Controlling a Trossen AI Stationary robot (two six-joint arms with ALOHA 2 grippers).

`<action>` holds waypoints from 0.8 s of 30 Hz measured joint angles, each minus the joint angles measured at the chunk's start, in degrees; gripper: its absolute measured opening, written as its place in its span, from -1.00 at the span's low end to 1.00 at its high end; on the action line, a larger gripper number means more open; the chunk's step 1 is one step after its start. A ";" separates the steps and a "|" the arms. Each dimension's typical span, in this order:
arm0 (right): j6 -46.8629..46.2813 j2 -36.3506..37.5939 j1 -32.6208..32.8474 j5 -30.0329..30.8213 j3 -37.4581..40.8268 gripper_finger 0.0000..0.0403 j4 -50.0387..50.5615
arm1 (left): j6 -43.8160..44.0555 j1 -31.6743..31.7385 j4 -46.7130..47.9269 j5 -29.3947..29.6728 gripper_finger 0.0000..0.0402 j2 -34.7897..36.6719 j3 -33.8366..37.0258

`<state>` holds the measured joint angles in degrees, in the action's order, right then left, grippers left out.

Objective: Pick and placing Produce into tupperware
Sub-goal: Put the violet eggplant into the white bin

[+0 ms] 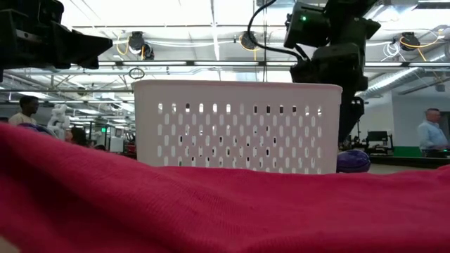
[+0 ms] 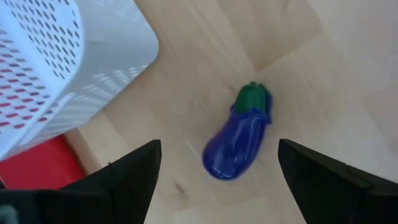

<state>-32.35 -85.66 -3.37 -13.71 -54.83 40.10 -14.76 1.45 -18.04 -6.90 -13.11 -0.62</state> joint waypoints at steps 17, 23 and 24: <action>-3.00 -7.93 1.86 3.33 -0.02 0.57 -2.04 | -0.02 0.02 0.24 0.98 -0.85 0.00 0.00; -2.43 -11.49 3.10 3.86 -0.32 0.57 -2.01 | 0.00 0.02 0.44 0.98 -0.85 -0.01 0.00; -2.26 -11.81 3.19 3.99 -0.35 0.57 -1.94 | 0.00 0.00 0.44 0.98 -0.85 0.01 0.00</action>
<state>-34.61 -97.47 -0.18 -9.71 -55.18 38.16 -14.76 1.45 -17.61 -5.91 -13.11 -0.62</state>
